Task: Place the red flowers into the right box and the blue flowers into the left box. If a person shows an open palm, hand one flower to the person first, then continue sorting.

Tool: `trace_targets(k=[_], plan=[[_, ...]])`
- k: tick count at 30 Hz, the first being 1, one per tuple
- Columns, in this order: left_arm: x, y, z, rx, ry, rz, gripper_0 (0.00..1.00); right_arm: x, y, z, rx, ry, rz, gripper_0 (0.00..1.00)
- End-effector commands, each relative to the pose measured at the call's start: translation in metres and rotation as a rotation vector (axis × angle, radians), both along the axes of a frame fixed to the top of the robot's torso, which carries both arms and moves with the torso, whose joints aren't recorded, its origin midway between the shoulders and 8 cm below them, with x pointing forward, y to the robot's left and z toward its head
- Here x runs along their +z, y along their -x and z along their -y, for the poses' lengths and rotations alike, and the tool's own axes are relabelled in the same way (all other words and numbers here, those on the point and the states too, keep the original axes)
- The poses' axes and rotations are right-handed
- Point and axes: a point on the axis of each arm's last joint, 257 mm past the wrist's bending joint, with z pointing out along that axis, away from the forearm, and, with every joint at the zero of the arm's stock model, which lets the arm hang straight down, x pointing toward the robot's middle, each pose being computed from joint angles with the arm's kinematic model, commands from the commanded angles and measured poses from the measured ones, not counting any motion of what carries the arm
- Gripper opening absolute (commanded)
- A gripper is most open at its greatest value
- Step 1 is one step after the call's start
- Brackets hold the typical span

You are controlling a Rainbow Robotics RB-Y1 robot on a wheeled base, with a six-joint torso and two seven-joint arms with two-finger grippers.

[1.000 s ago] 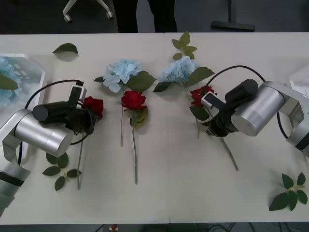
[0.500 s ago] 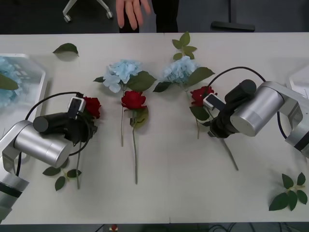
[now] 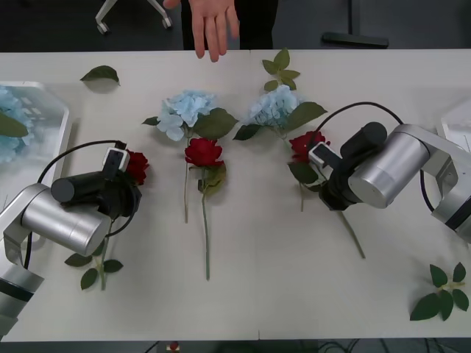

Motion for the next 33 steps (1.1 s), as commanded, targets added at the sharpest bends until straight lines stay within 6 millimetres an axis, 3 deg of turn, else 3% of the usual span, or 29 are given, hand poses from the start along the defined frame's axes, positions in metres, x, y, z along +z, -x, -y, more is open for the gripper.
trace_targets(k=[1, 8, 18, 19, 21, 22, 25, 27, 33], plan=[[0.002, 0.001, -0.005, -0.001, -0.009, 0.009, 0.0, 0.017, -0.012, -0.017, -0.011, -0.032, 0.035, 0.16], [0.001, 0.001, -0.005, 0.002, -0.009, 0.009, 0.0, 0.015, -0.012, -0.017, -0.018, -0.031, 0.035, 0.05], [0.002, 0.001, -0.004, 0.001, -0.005, 0.011, 0.0, 0.008, -0.015, -0.01, -0.034, -0.026, 0.039, 0.04], [0.002, 0.001, -0.004, 0.001, -0.005, 0.011, 0.0, 0.009, -0.016, -0.009, -0.03, -0.021, 0.039, 0.19], [0.002, 0.001, -0.004, 0.001, -0.005, 0.011, 0.0, 0.012, -0.017, -0.01, -0.03, -0.02, 0.04, 0.61], [0.002, 0.001, -0.004, 0.001, -0.005, 0.011, 0.0, 0.013, -0.017, -0.009, -0.032, -0.02, 0.041, 0.71], [0.003, 0.0, -0.003, 0.0, -0.005, 0.015, 0.0, 0.016, -0.018, -0.01, -0.03, -0.027, 0.042, 0.88], [0.002, 0.001, -0.002, 0.0, -0.003, 0.013, 0.0, 0.019, -0.017, -0.01, -0.028, -0.03, 0.044, 0.95], [0.002, 0.0, -0.003, -0.001, -0.004, 0.016, 0.0, 0.037, -0.014, -0.008, -0.016, -0.044, 0.04, 0.99]])
